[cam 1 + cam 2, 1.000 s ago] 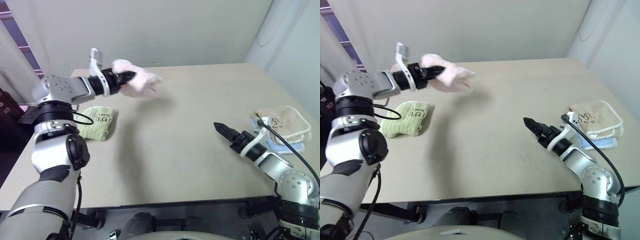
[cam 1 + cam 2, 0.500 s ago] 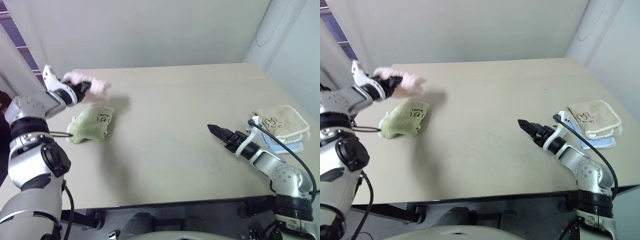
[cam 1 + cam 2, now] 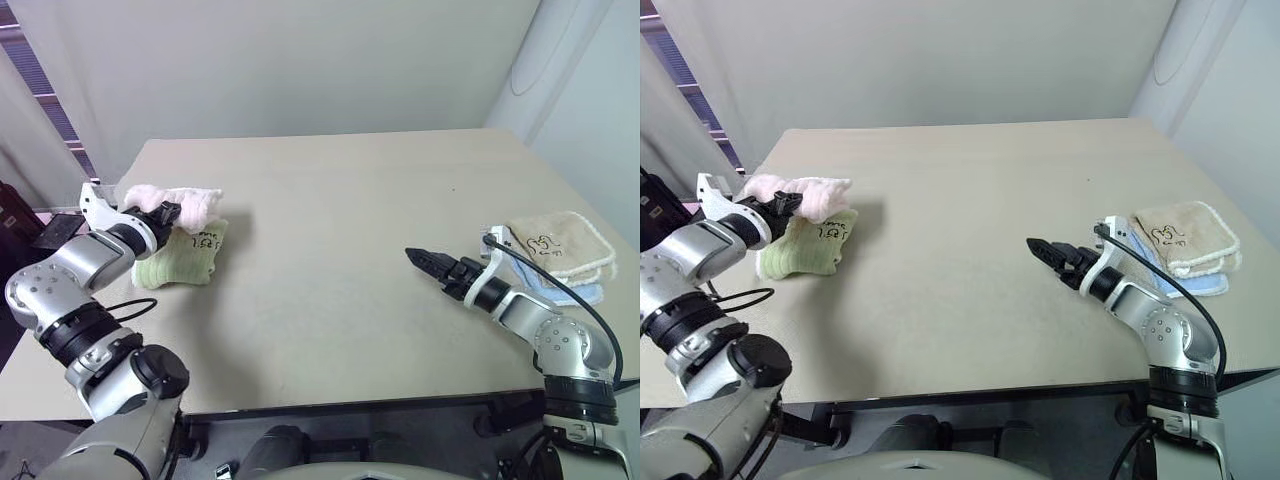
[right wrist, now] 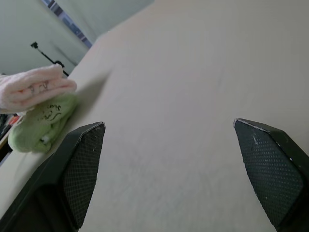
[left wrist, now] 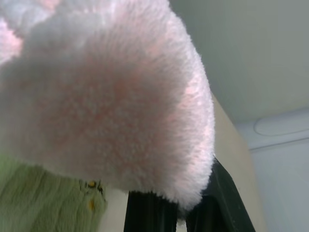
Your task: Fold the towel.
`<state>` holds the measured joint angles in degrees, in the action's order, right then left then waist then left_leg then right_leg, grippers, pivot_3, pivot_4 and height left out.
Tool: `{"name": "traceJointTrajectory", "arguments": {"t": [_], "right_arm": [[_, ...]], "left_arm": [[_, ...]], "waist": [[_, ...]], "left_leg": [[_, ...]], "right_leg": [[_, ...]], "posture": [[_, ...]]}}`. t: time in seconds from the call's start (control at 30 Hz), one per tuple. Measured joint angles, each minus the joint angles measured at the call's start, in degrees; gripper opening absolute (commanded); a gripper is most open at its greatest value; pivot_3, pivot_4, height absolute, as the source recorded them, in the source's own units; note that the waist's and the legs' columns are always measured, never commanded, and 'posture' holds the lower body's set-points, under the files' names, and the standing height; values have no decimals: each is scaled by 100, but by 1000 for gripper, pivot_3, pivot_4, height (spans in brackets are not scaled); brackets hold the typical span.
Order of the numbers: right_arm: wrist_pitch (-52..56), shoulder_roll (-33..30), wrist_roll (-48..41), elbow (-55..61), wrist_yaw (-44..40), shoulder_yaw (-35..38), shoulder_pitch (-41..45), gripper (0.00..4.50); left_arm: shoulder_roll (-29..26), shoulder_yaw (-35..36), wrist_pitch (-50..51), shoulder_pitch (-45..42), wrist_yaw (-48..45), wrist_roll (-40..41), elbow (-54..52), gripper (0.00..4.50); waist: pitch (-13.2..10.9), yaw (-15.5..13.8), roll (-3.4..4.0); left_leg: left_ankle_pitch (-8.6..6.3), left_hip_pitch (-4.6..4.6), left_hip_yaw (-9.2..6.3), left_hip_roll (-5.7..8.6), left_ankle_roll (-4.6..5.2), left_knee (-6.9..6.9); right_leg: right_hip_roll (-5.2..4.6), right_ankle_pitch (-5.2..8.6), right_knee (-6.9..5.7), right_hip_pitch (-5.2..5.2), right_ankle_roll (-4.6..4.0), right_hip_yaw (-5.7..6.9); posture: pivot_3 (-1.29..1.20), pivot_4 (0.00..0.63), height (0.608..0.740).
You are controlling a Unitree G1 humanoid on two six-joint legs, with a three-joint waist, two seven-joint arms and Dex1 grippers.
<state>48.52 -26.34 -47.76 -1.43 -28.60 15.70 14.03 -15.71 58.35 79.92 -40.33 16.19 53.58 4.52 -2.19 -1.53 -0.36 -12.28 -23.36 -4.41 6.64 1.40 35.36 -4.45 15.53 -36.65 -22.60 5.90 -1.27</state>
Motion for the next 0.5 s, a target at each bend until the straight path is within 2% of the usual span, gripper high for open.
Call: {"name": "traceJointTrajectory", "arguments": {"t": [0.1, 0.33, 0.5], "right_arm": [[0, 14, 61, -1, -69, -55, 3, 4500], [-7, 34, 279, -145, -206, -156, 9, 4500], [-15, 53, 443, -323, -240, -216, 42, 4500]], "left_arm": [[243, 226, 272, 241, 420, 199, -461, 35], [188, 577, 460, 604, 826, 332, -706, 35], [34, 599, 458, 830, 847, 336, -705, 1548]], "waist": [[0, 23, 0], [1, 76, -2], [1, 84, -2]], "left_leg": [[2, 2, 0, 0, -3, 0], [10, 16, -1, 0, -17, 1], [11, 21, -1, 0, -20, 1]], "right_leg": [[2, 0, -5, 1, 0, 0], [2, -2, -17, 8, -7, 1], [3, -4, -18, 10, -13, 1]], "posture": [[0, 0, 740], [0, 0, 740], [0, 0, 740]]}}
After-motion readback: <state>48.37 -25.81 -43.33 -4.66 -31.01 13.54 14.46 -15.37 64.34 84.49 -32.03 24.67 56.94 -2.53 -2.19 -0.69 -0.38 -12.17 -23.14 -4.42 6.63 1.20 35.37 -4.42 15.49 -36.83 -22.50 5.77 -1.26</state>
